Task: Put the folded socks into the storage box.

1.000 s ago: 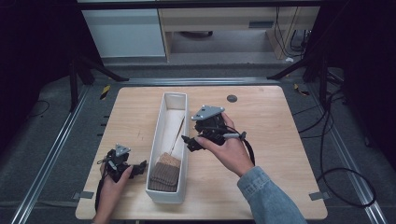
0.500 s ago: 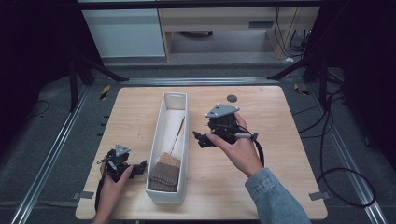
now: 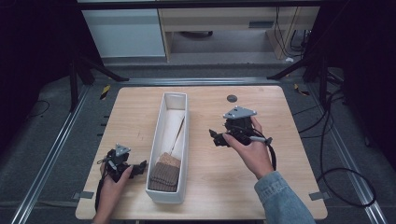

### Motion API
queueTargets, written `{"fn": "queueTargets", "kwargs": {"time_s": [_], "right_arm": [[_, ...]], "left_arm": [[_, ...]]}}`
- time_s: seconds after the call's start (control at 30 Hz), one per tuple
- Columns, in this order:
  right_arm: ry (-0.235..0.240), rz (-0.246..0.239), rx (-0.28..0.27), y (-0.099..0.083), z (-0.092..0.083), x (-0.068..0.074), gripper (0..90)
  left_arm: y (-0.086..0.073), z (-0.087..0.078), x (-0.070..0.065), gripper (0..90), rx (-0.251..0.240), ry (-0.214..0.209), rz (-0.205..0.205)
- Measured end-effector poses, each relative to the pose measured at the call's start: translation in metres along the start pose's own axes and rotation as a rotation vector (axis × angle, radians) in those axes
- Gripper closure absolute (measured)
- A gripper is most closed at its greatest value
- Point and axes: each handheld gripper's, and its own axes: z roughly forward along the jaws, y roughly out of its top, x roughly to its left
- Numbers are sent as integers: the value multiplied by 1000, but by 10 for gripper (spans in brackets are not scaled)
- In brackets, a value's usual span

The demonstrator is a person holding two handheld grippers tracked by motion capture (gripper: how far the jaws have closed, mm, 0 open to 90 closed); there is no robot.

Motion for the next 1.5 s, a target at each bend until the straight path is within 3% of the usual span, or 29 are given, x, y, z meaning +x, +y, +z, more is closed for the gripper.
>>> {"fn": "queueTargets", "kwargs": {"time_s": [0.7, 1.17, 1.43, 1.5], "right_arm": [[-75, 85, 61, -57, -2, -30, 81], [-51, 120, 153, -100, 16, -28, 89], [-105, 213, 147, -118, 22, -55, 99], [-115, 214, 150, -119, 22, -56, 99]], "left_arm": [[0, 0, 0, 0, 0, 0, 0], [0, 0, 0, 0, 0, 0, 0], [0, 0, 0, 0, 0, 1, 1], [0, 0, 0, 0, 0, 1, 1]]}}
